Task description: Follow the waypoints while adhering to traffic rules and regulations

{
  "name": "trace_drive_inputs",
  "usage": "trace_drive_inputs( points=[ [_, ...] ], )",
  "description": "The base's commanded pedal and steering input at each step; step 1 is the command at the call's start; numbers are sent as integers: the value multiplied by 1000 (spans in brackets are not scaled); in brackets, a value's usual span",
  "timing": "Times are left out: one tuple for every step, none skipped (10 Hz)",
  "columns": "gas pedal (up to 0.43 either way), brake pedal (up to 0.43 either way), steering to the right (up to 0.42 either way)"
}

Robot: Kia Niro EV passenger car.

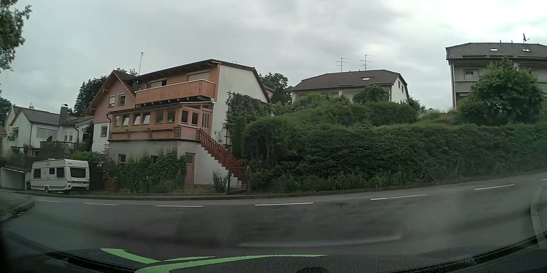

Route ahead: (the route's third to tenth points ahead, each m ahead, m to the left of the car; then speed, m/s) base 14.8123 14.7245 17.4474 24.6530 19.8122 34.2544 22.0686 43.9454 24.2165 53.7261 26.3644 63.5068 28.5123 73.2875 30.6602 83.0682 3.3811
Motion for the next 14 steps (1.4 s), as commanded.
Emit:
trace_drive_inputs(
  points=[
    [0,110,209],
    [0,128,193],
    [0,128,176],
    [0,128,160],
    [0,128,142],
    [0,122,123],
    [0,104,101],
    [0,0,81],
    [0,0,62],
    [0,0,39],
    [0,0,22],
    [8,0,-3],
    [110,0,-31],
    [110,0,-53]
  ],
)
